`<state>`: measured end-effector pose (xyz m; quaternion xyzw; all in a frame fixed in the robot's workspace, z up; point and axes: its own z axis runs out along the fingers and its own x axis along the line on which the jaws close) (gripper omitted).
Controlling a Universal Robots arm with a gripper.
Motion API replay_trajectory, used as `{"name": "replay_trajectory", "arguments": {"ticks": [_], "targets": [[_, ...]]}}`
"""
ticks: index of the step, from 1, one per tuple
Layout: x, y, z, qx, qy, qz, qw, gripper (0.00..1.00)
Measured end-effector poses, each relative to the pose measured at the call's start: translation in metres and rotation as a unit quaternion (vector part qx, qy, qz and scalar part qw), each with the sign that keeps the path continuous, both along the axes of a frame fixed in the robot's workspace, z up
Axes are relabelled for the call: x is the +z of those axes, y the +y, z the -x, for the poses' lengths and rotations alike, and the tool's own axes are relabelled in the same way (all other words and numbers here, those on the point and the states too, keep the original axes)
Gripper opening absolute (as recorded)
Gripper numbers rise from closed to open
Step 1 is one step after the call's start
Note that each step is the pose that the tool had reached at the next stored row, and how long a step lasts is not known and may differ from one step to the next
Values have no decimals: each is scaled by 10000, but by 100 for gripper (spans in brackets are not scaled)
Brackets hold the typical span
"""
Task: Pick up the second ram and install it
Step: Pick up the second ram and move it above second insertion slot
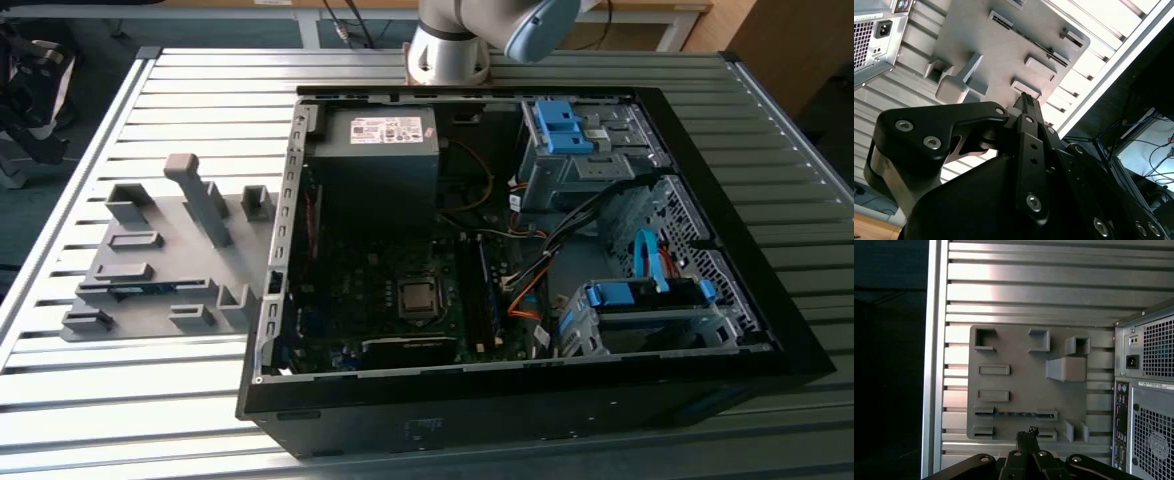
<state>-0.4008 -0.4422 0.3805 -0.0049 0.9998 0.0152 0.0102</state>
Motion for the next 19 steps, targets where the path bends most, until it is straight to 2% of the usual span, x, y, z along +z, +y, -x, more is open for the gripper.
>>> {"name": "replay_trajectory", "arguments": {"ticks": [19], "targets": [[0,-1,0,94,0,0,10000,11]]}}
